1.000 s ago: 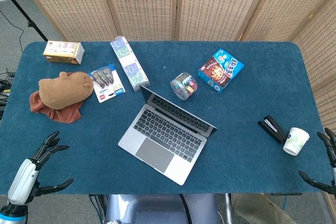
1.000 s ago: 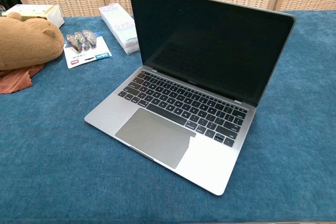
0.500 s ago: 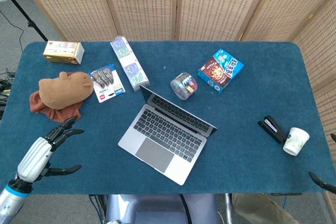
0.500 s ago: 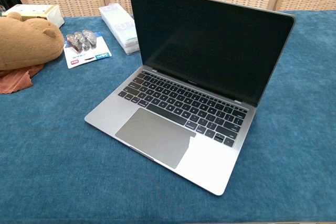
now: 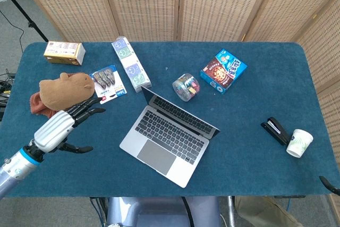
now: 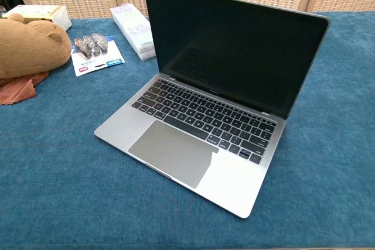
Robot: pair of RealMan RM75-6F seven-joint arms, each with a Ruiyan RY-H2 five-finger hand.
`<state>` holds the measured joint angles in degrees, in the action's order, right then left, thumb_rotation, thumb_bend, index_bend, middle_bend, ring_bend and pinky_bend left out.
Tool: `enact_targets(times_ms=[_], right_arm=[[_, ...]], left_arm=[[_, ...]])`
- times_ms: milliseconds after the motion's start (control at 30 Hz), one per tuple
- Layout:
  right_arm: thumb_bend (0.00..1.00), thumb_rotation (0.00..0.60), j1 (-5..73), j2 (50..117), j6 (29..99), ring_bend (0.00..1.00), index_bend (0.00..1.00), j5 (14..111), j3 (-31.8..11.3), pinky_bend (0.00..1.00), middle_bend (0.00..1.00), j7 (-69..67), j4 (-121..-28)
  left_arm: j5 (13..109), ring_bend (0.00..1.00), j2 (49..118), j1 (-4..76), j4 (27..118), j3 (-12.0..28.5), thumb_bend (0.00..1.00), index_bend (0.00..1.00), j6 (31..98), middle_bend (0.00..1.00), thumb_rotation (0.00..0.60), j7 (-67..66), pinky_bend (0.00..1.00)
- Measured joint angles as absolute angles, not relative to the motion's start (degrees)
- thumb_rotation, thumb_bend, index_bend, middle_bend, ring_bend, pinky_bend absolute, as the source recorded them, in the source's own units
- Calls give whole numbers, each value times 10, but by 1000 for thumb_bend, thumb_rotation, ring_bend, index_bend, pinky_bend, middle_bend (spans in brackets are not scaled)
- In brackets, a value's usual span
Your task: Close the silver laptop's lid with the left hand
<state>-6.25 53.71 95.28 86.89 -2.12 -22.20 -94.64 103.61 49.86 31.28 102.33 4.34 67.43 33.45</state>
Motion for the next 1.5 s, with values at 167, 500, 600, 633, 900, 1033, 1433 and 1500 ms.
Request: enact_targets(times_ms=[167, 500, 600, 633, 900, 1033, 1433, 1500], right_arm=[[192, 600, -66, 536, 952, 0, 21, 860, -24, 0, 0, -233, -940], [191, 600, -80, 535, 954, 0, 21, 840, -27, 0, 0, -245, -928], [191, 600, -84, 535, 955, 0, 21, 836, -28, 0, 0, -247, -926], [191, 600, -86, 535, 955, 0, 21, 835, -28, 0, 0, -248, -925], [191, 600, -97, 533, 961, 0, 21, 828, -30, 0, 0, -261, -918], [191, 600, -103, 531, 970, 0, 21, 829, -32, 0, 0, -269, -917], [191, 600, -109, 528, 971, 0, 21, 827, -37, 0, 0, -277, -917], [192, 600, -110, 527, 970, 0, 21, 825, -38, 0, 0, -280, -916]], left_arm=[[1025, 35, 503, 372, 1010, 58, 120, 143, 600, 1, 600, 319, 132], [964, 34, 545, 454, 967, 94, 120, 142, 517, 1, 600, 288, 128], [953, 31, 553, 476, 958, 103, 120, 142, 501, 1, 600, 278, 124], [949, 30, 556, 484, 956, 107, 120, 142, 496, 1, 600, 276, 123], [927, 29, 591, 519, 951, 118, 120, 142, 477, 1, 600, 268, 122], [911, 29, 623, 532, 943, 121, 120, 142, 472, 1, 600, 260, 122], [875, 29, 685, 571, 917, 128, 121, 142, 456, 1, 600, 224, 119], [871, 26, 692, 578, 916, 132, 121, 142, 454, 1, 600, 219, 117]])
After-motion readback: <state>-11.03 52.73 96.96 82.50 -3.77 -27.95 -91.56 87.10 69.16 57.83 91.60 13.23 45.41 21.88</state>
